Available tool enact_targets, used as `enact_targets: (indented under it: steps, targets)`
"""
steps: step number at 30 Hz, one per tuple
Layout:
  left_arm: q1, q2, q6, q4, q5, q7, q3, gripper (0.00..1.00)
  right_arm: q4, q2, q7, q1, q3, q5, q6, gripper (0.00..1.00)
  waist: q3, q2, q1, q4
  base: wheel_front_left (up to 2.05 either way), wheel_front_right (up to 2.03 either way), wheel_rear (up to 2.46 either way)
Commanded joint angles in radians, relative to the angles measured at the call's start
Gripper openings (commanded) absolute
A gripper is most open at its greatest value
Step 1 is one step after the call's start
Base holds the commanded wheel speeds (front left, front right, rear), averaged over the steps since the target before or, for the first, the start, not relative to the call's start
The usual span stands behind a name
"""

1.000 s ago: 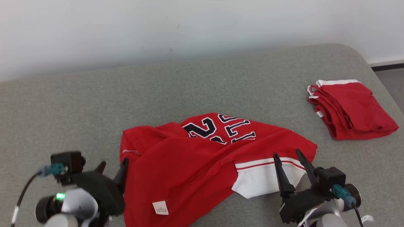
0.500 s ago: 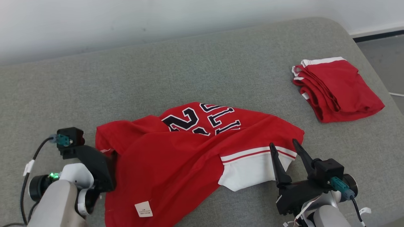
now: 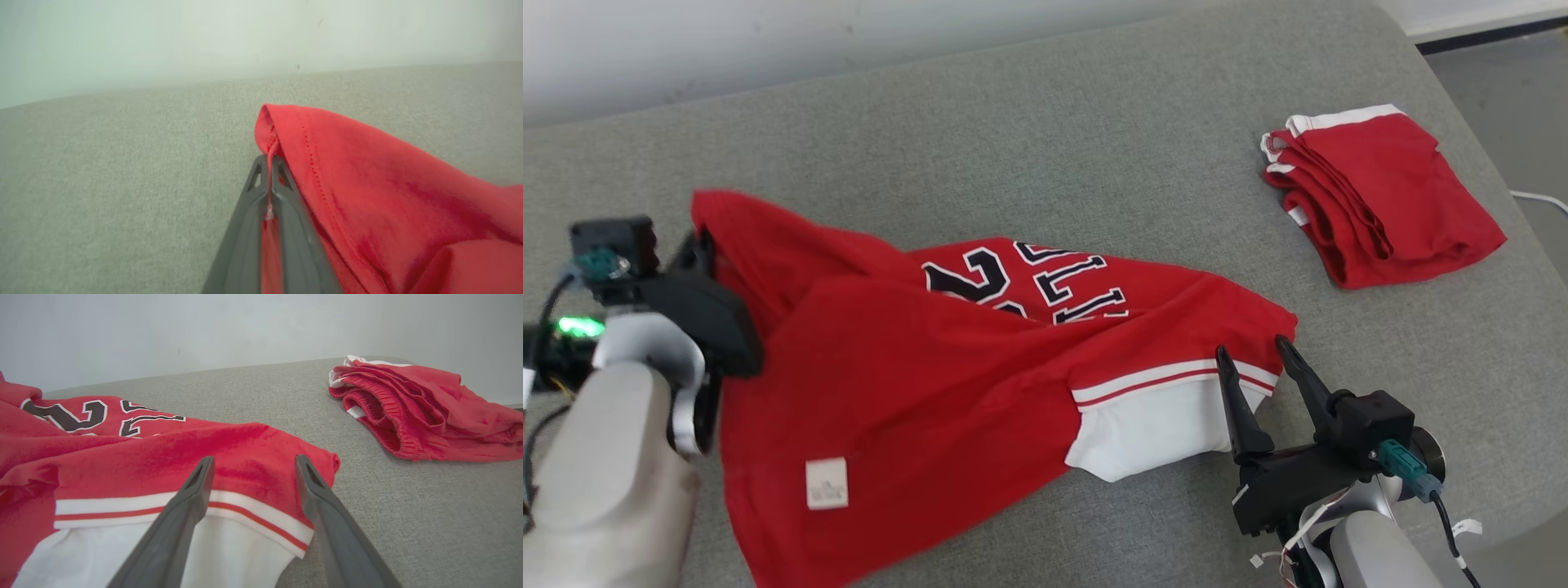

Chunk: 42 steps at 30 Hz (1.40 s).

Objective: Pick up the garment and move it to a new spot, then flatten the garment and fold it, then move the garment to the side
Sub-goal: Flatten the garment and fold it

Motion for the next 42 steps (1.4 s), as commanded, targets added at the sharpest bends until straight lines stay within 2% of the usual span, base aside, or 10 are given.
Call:
enact_targets:
  steps: [1,7,12,13,14,22,28,36,42]
  targets:
    - [-0.042,0.013,0.001,0.011,0.016,-0.045,0.006,0.0,-0.006,0.0,-0.002,-0.007,0.005,-0.007,-0.003,1.0,0.021,-0.0001,-0.0002,-0.016,0.0,0.0,0.0]
    - [-0.167,0.051,-0.005,0.06,0.024,-0.169,0.025,0.0,-0.013,0.0,0.003,-0.013,0.013,-0.013,-0.003,1.0,0.048,-0.0001,-0.0002,-0.043,0.0,0.0,0.0]
    - [-0.231,0.06,-0.009,0.138,0.012,-0.207,0.034,0.0,-0.016,0.001,0.008,-0.008,0.012,-0.018,-0.003,1.0,0.058,-0.0001,-0.0002,-0.045,0.0,0.0,0.0]
    - [-0.235,0.057,-0.01,0.158,0.01,-0.207,0.033,0.14,-0.017,0.001,0.011,-0.007,0.012,-0.019,-0.003,1.0,0.058,-0.0001,-0.0002,-0.042,0.0,0.0,0.0]
    - [-0.237,0.052,-0.012,0.177,0.007,-0.21,0.032,1.0,-0.017,0.001,0.013,-0.005,0.013,-0.019,-0.003,1.0,0.057,-0.0001,-0.0002,-0.038,0.0,0.0,0.0]
    - [-0.189,0.013,-0.024,0.282,-0.004,-0.213,0.014,1.0,-0.008,0.0,0.017,0.007,0.017,-0.004,-0.003,1.0,0.026,-0.0001,-0.0002,0.014,0.0,0.0,0.0]
    - [-0.121,-0.006,-0.062,0.31,-0.033,-0.159,0.002,1.0,0.004,0.0,0.017,0.027,0.008,0.0,-0.003,1.0,-0.029,-0.0001,-0.0002,0.069,0.0,0.0,0.0]
    - [-0.033,-0.045,-0.114,0.265,-0.075,0.015,-0.027,1.0,0.005,0.0,0.02,0.04,0.016,0.013,-0.003,1.0,-0.069,-0.0001,-0.0002,0.098,0.0,0.0,0.0]
    - [0.007,-0.058,-0.107,0.206,-0.12,0.181,-0.028,1.0,0.003,0.0,0.016,0.035,0.013,0.02,-0.003,1.0,-0.058,-0.0001,-0.0002,0.09,0.0,0.0,0.0]
